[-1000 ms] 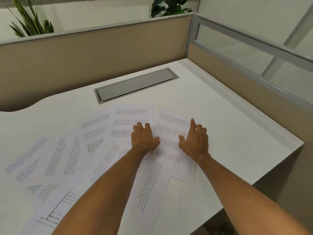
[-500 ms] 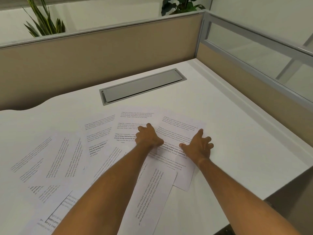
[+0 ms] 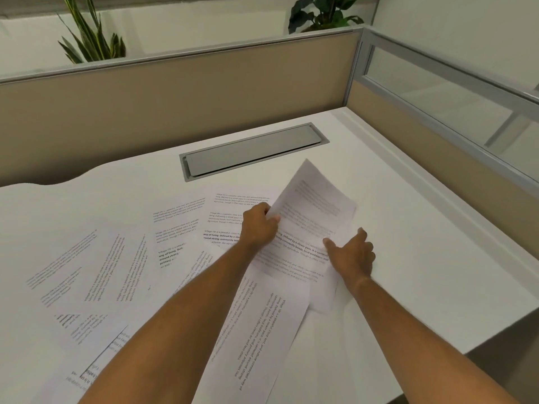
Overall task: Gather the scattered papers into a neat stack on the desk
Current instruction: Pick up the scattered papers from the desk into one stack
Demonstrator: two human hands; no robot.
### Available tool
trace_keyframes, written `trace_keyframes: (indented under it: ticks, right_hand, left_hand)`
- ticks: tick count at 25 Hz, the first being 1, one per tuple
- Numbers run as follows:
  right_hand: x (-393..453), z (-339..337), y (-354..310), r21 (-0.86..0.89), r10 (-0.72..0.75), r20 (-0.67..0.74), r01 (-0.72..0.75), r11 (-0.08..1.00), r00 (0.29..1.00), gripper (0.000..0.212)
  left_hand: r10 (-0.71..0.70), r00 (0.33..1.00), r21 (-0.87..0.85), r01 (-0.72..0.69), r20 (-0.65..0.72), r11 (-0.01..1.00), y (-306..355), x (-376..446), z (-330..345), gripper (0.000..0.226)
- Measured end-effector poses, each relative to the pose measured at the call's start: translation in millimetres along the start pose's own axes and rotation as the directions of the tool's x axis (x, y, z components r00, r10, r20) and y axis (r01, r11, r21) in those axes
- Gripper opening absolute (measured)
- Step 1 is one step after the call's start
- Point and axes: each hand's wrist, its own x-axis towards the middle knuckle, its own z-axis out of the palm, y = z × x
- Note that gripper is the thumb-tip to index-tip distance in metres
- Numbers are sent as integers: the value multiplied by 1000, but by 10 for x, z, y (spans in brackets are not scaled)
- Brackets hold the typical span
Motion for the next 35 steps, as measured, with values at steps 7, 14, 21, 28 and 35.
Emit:
trace_keyframes:
  ticks: [7, 14, 21, 28, 35]
  right_hand:
    - [166, -132, -432, 531, -68, 38, 37, 847, 997, 24]
    - [191, 27, -1010, 577, -243, 191, 91, 812, 951, 7]
    - [-53, 608, -810, 277, -101, 316, 10, 961, 943, 29]
    - [-106, 820, -978, -50, -169, 212, 183, 982, 963, 35]
    - [-5, 841, -1064, -17, -97, 193, 102, 995, 977, 26]
  left_hand:
    - [-52, 988, -340, -2, -147, 940, 248, 121, -607, 18]
    - [-155, 936, -356, 34, -315, 934, 128, 342, -1239, 12]
    - [-346, 896, -108, 328, -278, 938, -746, 325, -1132, 13]
    - [-242, 937, 302, 313, -251, 900, -916, 388, -1046, 36]
    - [-311, 930, 317, 361, -198, 877, -881, 486, -1028, 46]
